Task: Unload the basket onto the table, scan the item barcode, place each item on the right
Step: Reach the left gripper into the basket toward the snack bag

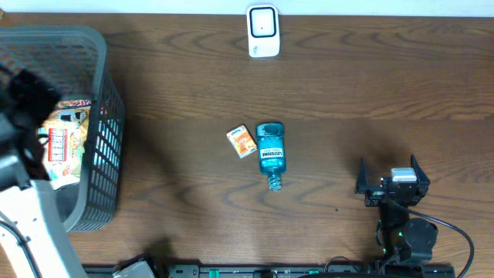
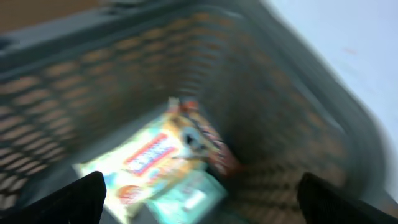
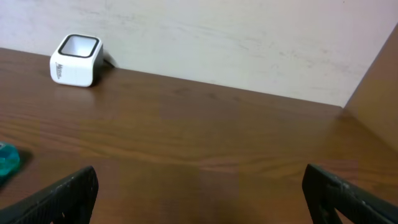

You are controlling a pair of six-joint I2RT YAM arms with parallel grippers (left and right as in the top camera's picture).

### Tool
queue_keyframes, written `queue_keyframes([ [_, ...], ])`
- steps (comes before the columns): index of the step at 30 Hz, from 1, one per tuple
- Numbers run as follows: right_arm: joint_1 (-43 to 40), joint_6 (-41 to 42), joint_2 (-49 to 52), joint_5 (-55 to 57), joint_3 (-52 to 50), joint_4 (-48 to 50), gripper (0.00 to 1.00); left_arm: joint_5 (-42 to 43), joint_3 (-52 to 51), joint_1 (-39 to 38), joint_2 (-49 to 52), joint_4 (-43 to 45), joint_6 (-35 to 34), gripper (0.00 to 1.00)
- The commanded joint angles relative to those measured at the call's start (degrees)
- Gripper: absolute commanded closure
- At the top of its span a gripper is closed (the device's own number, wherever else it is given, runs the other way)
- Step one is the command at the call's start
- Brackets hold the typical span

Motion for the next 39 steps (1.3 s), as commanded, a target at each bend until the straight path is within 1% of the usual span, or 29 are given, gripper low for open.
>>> queue_keyframes([
  [1,0.52,-0.42,-0.11,0.04,-0.07,-0.20,0.01,-1.53,0.70,6.36,3.30,-1.55,-1.14,0.02],
  [5,0.52,-0.42,-0.11,0.04,-0.07,-0.20,0.01,-1.57,0.66,9.77,6.43,-3.63,-0.66,0.02],
  [6,0.52,-0.42,-0.11,0.04,-0.07,-0.22,0.01,-1.57,0.61,10.01,7.39,-3.54,1.31,0.02],
  [7,0.52,-0.42,-0.11,0.02,-0.07,-0.20,0.01,-1.53,0.61,10.01,9.29,-2.97,6.73,0.02],
  [11,0.52,-0.42,-0.11,0.02,-0.07,-0.20,0.01,0.68,0.61,10.01,13.70,-1.62,20.55,0.02],
  [12,0.52,-0.42,-0.11,0.02,-0.07,-0.20,0.01,0.92,0.61,10.01,14.75,-1.64,22.99,0.02],
  [14,0.52,-0.42,-0.11,0.02,-0.07,-0.20,0.01,2.03,0.33,10.03,16.65,-1.51,26.29,0.02],
  [17,0.52,-0.42,-0.11,0.02,-0.07,-0.20,0.01,6.60,-1.22,10.34,18.91,-0.24,30.23,0.02],
  [20,0.52,-0.42,-0.11,0.02,-0.07,-0.20,0.01,12.35,-3.54,10.45,20.39,1.01,37.05,0.02],
  [22,0.52,-0.42,-0.11,0.04,-0.07,-0.20,0.01,14.01,-4.70,10.45,21.14,1.66,40.28,0.02],
  [26,0.52,-0.42,-0.11,0.02,-0.07,-0.20,0.01,13.84,-7.52,10.67,23.54,4.63,44.19,0.02],
  [31,0.52,-0.42,-0.11,0.02,-0.07,-0.20,0.01,13.11,-7.72,10.67,27.96,5.25,44.39,0.02],
  [36,0.52,-0.42,-0.11,0.02,-0.07,-0.20,0.01,8.83,-7.72,10.67,31.26,6.69,44.39,0.02],
  [39,0.52,-0.42,-0.11,0.02,-0.07,-0.20,0.01,7.65,-7.72,10.67,32.15,7.56,45.40,0.02],
])
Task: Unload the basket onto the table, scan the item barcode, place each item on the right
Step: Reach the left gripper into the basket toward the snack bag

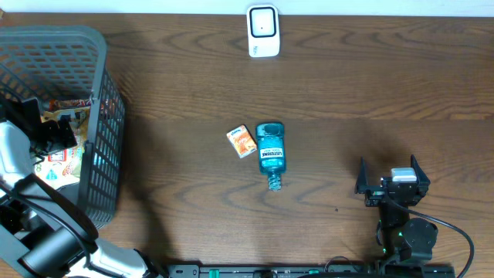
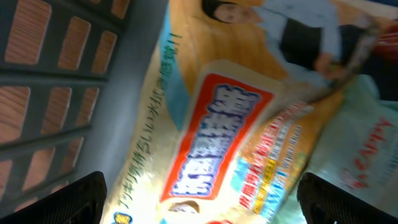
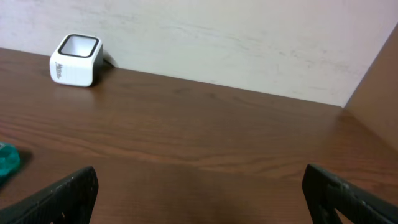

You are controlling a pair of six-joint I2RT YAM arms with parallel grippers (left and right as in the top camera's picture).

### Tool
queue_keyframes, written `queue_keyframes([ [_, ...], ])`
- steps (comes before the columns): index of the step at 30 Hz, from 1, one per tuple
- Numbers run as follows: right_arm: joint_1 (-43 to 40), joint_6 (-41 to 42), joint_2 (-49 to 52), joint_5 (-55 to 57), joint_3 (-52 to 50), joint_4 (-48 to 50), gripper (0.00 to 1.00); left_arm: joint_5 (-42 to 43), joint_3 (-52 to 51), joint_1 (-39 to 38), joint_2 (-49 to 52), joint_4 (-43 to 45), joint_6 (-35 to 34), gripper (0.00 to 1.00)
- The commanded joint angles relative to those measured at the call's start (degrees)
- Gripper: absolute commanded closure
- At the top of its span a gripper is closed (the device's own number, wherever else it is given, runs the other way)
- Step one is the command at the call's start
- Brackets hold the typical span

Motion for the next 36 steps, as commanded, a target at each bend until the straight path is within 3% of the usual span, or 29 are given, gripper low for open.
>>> queue_keyframes([
  [1,0.52,-0.42,-0.09,0.02,-0.07,-0.20,0.01,-2.71,-0.17,0.31,0.90,0.85,2.67,0.02],
  [23,0.52,-0.42,-0.09,0.02,-0.07,-0.20,0.01,-1.86,-0.20,0.35,5.90,1.51,4.44,0.00],
  [25,0.52,-0.42,-0.09,0.02,-0.07,-0.20,0.01,-1.88,-0.13,0.35,5.88,1.55,4.44,0.23],
  [28,0.52,-0.42,-0.09,0.02,-0.07,-0.20,0.01,-1.90,0.20,0.35,5.18,1.75,4.42,0.71],
  [30,0.52,-0.42,-0.09,0.02,-0.07,-0.20,0.01,-2.38,1.01,0.35,4.39,1.73,4.37,0.92],
  [36,0.52,-0.42,-0.09,0.02,-0.07,-0.20,0.01,-4.72,3.30,0.35,-0.44,2.51,2.91,0.93],
])
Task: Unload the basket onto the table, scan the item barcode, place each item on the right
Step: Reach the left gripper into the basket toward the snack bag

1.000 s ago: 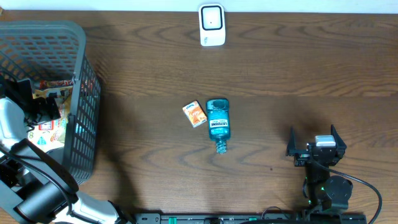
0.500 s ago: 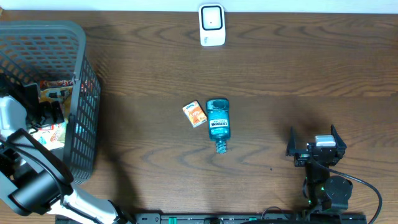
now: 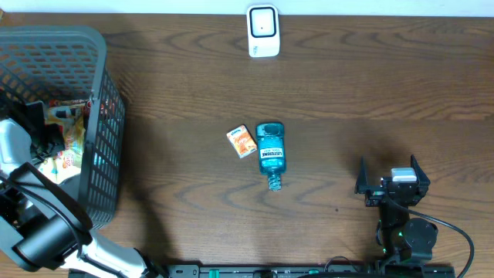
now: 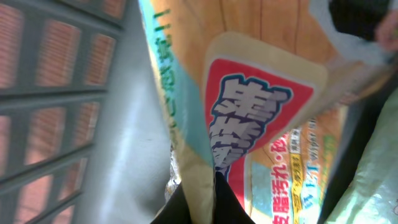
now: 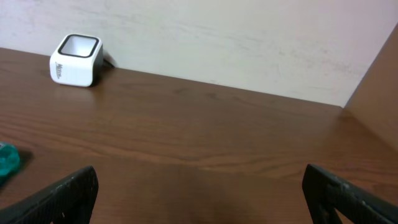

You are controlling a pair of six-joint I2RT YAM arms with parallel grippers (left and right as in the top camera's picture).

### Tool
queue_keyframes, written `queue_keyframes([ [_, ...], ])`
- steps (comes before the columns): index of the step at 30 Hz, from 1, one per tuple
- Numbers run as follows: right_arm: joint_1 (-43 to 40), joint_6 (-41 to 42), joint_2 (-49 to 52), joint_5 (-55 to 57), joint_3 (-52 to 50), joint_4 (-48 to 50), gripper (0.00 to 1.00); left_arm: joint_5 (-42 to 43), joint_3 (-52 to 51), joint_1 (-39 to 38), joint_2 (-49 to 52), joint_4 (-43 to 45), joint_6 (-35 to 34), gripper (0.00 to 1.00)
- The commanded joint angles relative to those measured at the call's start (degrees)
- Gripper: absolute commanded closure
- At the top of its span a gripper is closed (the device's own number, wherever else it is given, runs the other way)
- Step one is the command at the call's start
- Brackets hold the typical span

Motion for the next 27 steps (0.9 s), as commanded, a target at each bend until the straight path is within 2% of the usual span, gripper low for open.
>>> queue_keyframes([
  [1,0.52,-0.42,-0.11,0.04,-0.07,-0.20,0.01,-1.81,2.62,0.20,-5.55,1.27,-1.14,0.93],
  [10,0.52,-0.42,-0.11,0.04,-0.07,-0.20,0.01,0.81,2.62,0.20,-22.38,9.05,-15.54,0.93],
  [14,0.52,-0.42,-0.11,0.04,-0.07,-0.20,0.01,8.94,2.62,0.13,-31.01,12.02,-16.65,0.93],
  [17,0.52,-0.42,-0.11,0.04,-0.07,-0.20,0.01,8.79,2.60,0.13,-36.02,12.02,-17.05,0.92],
  [18,0.52,-0.42,-0.11,0.04,-0.07,-0.20,0.01,8.15,2.60,0.15,-36.72,11.50,-17.05,0.86],
  [19,0.52,-0.42,-0.11,0.07,-0.07,-0.20,0.01,6.93,2.60,0.15,-37.03,10.47,-17.05,0.61],
  [20,0.52,-0.42,-0.11,0.04,-0.07,-0.20,0.01,4.81,2.29,0.15,-36.68,8.85,-17.05,0.28],
  [22,0.52,-0.42,-0.11,0.04,-0.07,-0.20,0.01,2.82,1.33,0.15,-35.21,6.75,-16.92,0.11],
  [26,0.52,-0.42,-0.11,0.04,-0.07,-0.20,0.01,2.54,-0.44,0.15,-29.57,2.86,-10.49,0.07],
  [27,0.52,-0.42,-0.11,0.04,-0.07,-0.20,0.01,2.51,-0.59,0.15,-27.47,1.79,-8.55,0.02],
])
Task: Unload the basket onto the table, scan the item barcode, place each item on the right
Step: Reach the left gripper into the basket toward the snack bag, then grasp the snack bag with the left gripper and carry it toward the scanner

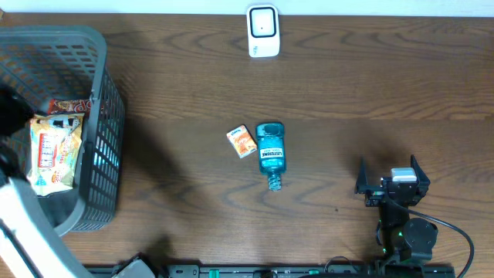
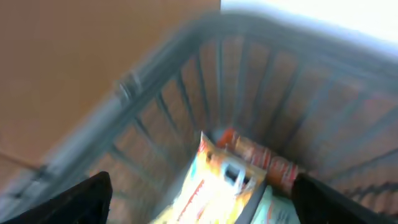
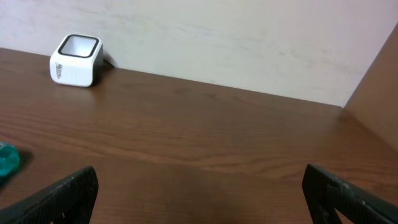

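A yellow-orange snack bag (image 1: 54, 145) lies inside the grey mesh basket (image 1: 96, 46) at the table's left end. In the blurred left wrist view the same bag (image 2: 214, 186) lies down in the basket, and my left gripper (image 2: 199, 202) hangs above it, open, fingers (image 2: 84, 199) wide apart with nothing between them. The white scanner (image 1: 262, 31) stands at the far middle edge, also seen as the scanner (image 3: 76, 60) from the right wrist. My right gripper (image 1: 390, 184) rests open near the front right, holding nothing.
A teal mouthwash bottle (image 1: 270, 153) and a small orange box (image 1: 242, 141) lie side by side mid-table. A red packet (image 1: 71, 105) and a pale green packet (image 2: 277, 208) share the basket with the bag. The left arm (image 1: 15, 224) runs along the left edge.
My left gripper was down in the basket, shut on the snack bag's edge. Now it is open and higher, above the basket, with the bag lying inside. The right arm is unchanged.
My left gripper first hung open above the basket. Then it was low and open right over the snack bag, then shut on the bag's edge. Now it is open above the basket and the bag lies in it. The right arm never moved.
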You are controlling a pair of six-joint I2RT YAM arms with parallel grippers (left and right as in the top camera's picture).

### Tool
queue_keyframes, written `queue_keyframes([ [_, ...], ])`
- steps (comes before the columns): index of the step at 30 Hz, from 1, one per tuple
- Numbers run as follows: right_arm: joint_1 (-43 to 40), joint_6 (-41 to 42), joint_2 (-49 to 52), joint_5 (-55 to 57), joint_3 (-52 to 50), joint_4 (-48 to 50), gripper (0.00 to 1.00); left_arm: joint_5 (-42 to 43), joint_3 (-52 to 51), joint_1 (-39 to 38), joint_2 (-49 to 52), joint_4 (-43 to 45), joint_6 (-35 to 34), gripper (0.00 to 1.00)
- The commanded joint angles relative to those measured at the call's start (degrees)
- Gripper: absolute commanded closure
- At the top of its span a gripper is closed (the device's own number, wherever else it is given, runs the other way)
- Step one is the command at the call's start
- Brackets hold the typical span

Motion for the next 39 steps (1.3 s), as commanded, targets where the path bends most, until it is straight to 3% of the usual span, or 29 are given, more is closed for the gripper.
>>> queue_keyframes([
  [1,0.52,-0.42,-0.09,0.04,-0.07,-0.20,0.01,-1.42,-2.08,0.11,8.24,-3.19,7.91,0.02],
  [9,0.52,-0.42,-0.09,0.02,-0.07,-0.20,0.01,-1.64,-2.12,0.20,24.52,-4.90,13.79,0.02],
  [15,0.52,-0.42,-0.09,0.02,-0.07,-0.20,0.01,-3.17,-2.12,0.35,33.00,-1.68,14.49,0.02],
  [24,0.52,-0.42,-0.09,0.02,-0.07,-0.20,0.01,-2.58,-2.12,0.57,39.43,1.20,14.62,0.02],
  [25,0.52,-0.42,-0.09,0.02,-0.07,-0.20,0.01,-1.99,-2.12,0.61,40.19,1.16,14.62,0.07],
  [26,0.52,-0.42,-0.09,0.02,-0.07,-0.20,0.01,-2.03,-2.12,0.61,40.92,0.96,14.62,0.40],
  [27,0.52,-0.42,-0.09,0.02,-0.07,-0.20,0.01,-2.19,-2.12,0.61,41.38,0.92,14.62,0.86],
  [28,0.52,-0.42,-0.09,0.02,-0.07,-0.20,0.01,-2.25,-2.12,0.61,41.86,0.90,14.60,0.92],
  [33,0.52,-0.42,-0.09,0.04,-0.07,-0.20,0.01,-2.25,-1.90,0.61,41.00,0.76,13.57,0.93],
  [39,0.52,-0.42,-0.09,0.02,-0.07,-0.20,0.01,-2.47,0.72,0.61,33.48,0.87,6.56,0.93],
])
